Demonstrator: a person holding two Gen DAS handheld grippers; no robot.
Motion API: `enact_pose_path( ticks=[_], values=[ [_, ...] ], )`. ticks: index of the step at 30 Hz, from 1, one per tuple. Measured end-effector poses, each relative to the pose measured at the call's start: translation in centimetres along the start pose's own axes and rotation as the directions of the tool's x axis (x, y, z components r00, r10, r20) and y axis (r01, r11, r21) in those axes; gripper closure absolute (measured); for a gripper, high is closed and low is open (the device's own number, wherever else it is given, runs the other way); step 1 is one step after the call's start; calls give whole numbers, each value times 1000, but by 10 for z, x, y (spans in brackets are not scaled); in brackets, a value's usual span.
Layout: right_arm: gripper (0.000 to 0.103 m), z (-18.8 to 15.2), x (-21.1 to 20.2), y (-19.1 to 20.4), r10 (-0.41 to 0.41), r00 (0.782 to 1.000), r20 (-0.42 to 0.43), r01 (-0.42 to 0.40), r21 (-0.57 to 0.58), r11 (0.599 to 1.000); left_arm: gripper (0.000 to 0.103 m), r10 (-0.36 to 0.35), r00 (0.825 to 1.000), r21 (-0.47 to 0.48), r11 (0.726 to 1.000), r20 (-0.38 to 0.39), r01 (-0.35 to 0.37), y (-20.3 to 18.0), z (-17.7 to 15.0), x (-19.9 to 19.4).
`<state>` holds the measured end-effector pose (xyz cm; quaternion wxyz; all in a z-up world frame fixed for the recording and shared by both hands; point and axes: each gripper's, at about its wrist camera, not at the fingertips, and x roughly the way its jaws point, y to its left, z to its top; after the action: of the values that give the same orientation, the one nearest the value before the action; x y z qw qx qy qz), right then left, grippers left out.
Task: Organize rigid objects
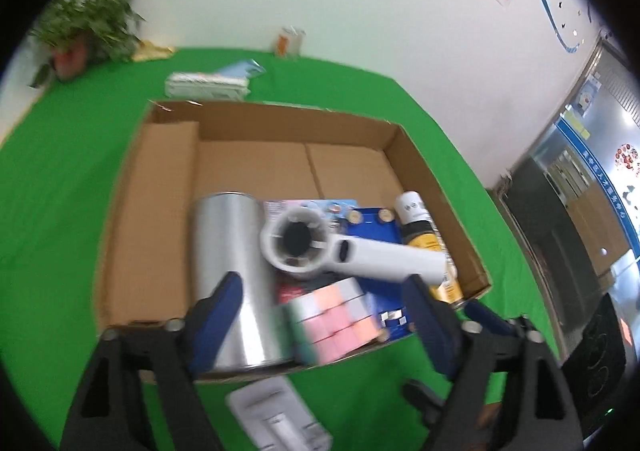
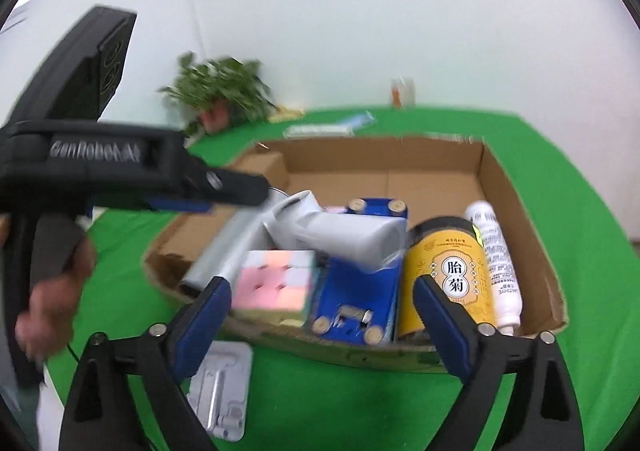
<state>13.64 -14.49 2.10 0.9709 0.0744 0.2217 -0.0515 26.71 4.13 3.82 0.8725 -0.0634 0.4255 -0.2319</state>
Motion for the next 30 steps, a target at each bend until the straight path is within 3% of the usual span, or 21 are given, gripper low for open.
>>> enact_pose_path(
  ticks=[2,4,7,9,11,13,14,17,19,22,24,27,30],
  values=[
    [3,-18,-11,13,41,999,17,-40,-47,998,17,28,999,-21,999,-24,-29,22,-24,-7],
    [2,-38,-5,24,128,991,-44,-131,-75,989,17,13,996,-77,997,-87,-19,42,-52,-4],
    [2,-68,23,46,270,934,-232,-292,-65,954,18,-65,982,-194,981,-179,30,72,-92,15],
    [2,-86,42,60,300,898,-322,-327,-35,944,19,-123,969,-271,961,-212,63,84,-110,29],
    [3,-94,60,64,293,888,-354,-320,-19,947,19,-179,957,-326,940,-229,99,91,-121,39],
    [4,-96,69,65,267,896,-355,-293,-20,956,19,-220,946,-363,923,-237,124,96,-129,47],
    [4,-97,73,65,258,898,-356,-282,-18,959,19,-214,952,-355,926,-220,126,95,-128,45],
    [8,-100,76,72,217,913,-345,-256,-69,964,19,-268,937,-372,912,-225,171,91,-131,45],
    [11,-104,78,76,189,923,-334,-231,-91,969,19,-264,939,-355,918,-220,175,87,-136,43],
    [24,-111,75,86,119,940,-321,-175,-151,973,21,-291,929,-351,915,-230,199,78,-136,49],
    [34,-114,73,90,107,943,-315,-165,-162,973,22,-294,934,-366,908,-205,205,78,-140,47],
    [37,-116,73,92,86,941,-328,-144,-159,977,26,-314,929,-382,897,-197,223,79,-145,44],
    [37,-113,73,85,146,923,-356,-175,-49,983,32,-293,935,-377,904,-197,204,90,-154,33]
  ],
)
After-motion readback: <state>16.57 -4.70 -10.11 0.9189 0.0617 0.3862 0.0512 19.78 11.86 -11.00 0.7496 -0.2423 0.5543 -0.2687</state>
